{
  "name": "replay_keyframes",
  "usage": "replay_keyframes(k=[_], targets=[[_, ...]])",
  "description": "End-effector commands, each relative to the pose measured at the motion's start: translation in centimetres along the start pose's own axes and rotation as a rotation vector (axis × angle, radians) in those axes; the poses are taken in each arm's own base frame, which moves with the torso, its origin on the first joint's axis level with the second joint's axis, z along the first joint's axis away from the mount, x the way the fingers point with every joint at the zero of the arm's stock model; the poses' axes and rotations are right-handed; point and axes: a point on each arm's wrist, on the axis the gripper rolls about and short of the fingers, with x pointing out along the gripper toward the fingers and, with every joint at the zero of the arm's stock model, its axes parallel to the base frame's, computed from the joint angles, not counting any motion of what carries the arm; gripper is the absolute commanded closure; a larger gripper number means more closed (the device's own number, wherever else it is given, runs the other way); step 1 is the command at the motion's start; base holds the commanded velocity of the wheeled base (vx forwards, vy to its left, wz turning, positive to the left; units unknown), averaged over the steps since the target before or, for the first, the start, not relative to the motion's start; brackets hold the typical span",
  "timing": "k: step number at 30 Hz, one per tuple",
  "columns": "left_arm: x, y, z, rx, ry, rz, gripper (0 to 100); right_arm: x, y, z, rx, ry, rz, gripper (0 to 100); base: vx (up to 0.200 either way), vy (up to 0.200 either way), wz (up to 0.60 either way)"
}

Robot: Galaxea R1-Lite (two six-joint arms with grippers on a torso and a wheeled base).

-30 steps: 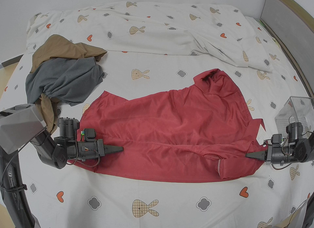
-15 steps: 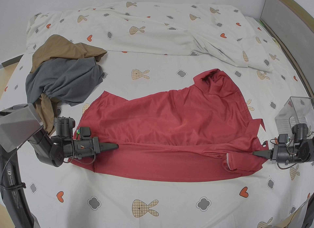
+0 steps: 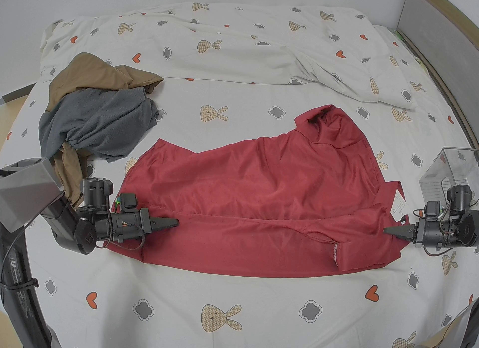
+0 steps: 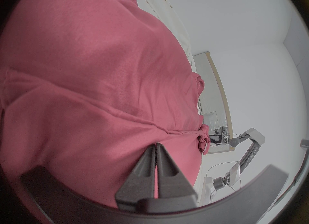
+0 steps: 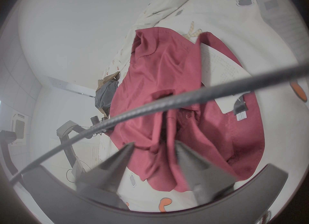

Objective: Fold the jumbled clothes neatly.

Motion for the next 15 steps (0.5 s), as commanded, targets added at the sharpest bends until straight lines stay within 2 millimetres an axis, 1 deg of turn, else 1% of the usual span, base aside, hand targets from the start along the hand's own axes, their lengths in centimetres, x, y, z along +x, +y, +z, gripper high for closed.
replay_keyframes(k=[1,2,5,6,7,8,9,11,12,13,15], targets=[[-1.0,-2.1,0.6,0.039,-0.021,-0.018,100,-1.4,2.9,0.2,-0.083,-0.041,0.011,0,0.000,0.000,0.00],[-1.2,-2.4,0.7,0.044,-0.027,-0.019,100,-1.6,3.2,0.2,-0.092,-0.047,0.010,0,0.000,0.000,0.00],[-3.1,-5.7,1.6,0.111,-0.070,-0.045,100,-3.7,5.2,0.8,-0.165,-0.124,-0.013,0,0.000,0.000,0.00],[-3.3,-6.0,1.6,0.117,-0.074,-0.047,100,-4.0,5.3,0.8,-0.174,-0.135,-0.019,0,0.000,0.000,0.00],[-4.3,-7.6,2.0,0.152,-0.098,-0.060,100,-5.2,6.1,1.1,-0.207,-0.182,-0.041,0,0.000,0.000,0.00],[-4.3,-7.6,2.0,0.152,-0.098,-0.060,100,-5.2,6.1,1.1,-0.207,-0.182,-0.041,0,0.000,0.000,0.00],[-5.7,-9.8,2.4,0.200,-0.133,-0.077,100,-6.6,7.4,1.5,-0.241,-0.235,-0.056,0,0.000,0.000,0.00],[-7.0,-11.7,2.6,0.244,-0.167,-0.092,100,-7.5,8.8,1.7,-0.256,-0.276,-0.052,0,0.000,0.000,0.00],[-7.4,-12.1,2.7,0.253,-0.176,-0.095,100,-7.7,9.2,1.7,-0.257,-0.283,-0.050,0,0.000,0.000,0.00],[-8.5,-13.6,2.9,0.290,-0.204,-0.106,100,-8.4,10.6,1.8,-0.268,-0.314,-0.039,0,0.000,0.000,0.00],[-9.7,-15.0,3.1,0.330,-0.239,-0.113,100,-8.9,12.1,1.7,-0.286,-0.338,-0.021,0,0.000,0.000,0.00]])
